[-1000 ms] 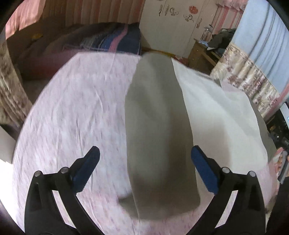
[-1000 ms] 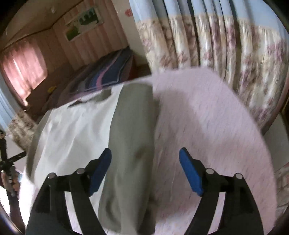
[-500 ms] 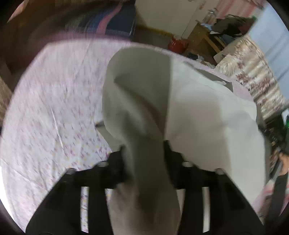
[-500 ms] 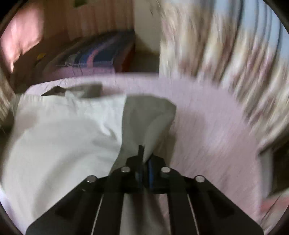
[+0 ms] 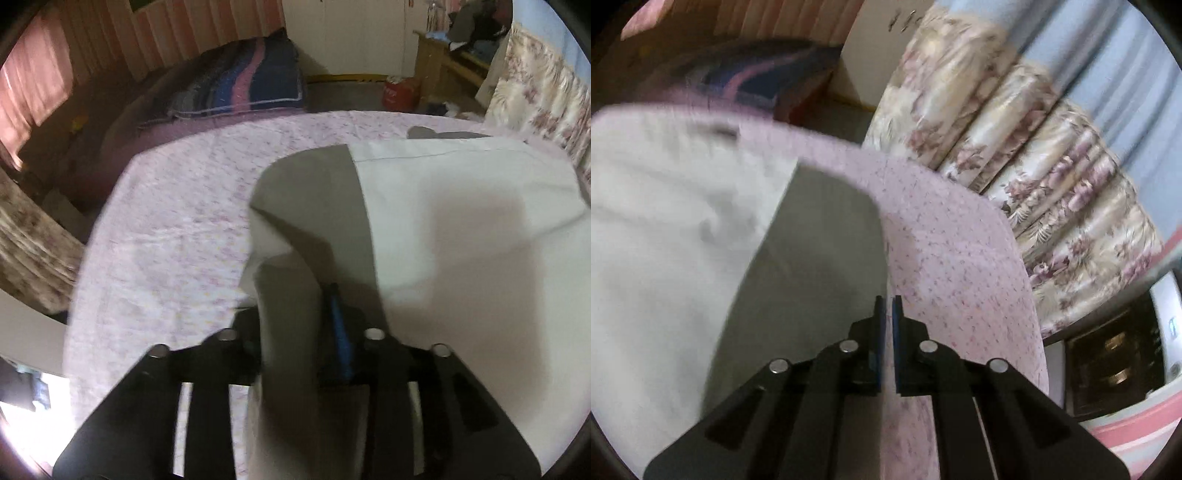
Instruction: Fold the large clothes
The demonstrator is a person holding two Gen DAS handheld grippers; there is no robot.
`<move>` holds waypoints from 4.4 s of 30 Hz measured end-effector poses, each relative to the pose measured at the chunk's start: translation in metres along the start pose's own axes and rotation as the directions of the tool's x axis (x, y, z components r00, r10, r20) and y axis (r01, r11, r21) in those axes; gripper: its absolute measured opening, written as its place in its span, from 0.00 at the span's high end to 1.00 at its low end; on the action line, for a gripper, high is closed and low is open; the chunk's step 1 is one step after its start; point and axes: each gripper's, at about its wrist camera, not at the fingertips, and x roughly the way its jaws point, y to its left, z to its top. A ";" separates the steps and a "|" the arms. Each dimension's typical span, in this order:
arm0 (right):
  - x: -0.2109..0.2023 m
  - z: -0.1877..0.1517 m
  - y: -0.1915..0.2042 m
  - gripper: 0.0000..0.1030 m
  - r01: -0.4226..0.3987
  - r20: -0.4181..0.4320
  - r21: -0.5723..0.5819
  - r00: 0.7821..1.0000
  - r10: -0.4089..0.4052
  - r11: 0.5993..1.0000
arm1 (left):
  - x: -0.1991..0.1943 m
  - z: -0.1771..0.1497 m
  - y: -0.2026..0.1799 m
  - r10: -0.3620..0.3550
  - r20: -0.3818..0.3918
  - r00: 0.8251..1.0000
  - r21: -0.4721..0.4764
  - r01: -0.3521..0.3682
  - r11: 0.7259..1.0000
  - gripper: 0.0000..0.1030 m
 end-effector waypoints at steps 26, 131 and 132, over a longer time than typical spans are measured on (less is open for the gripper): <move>-0.088 -0.124 0.102 0.50 -0.126 0.220 -0.199 0.961 0.170 0.972 | -0.053 -0.119 -0.094 -0.158 0.114 0.981 0.010 0.158 0.987 0.19; -0.098 -0.177 -0.052 0.02 -0.419 0.206 0.536 0.907 0.369 0.732 | -0.099 -0.132 -0.183 -0.281 0.130 0.951 -0.111 0.295 0.949 0.03; -0.098 -0.181 -0.054 0.02 -0.410 0.205 0.543 0.911 0.358 0.733 | -0.100 -0.131 -0.184 -0.271 0.137 0.953 -0.114 0.287 0.951 0.03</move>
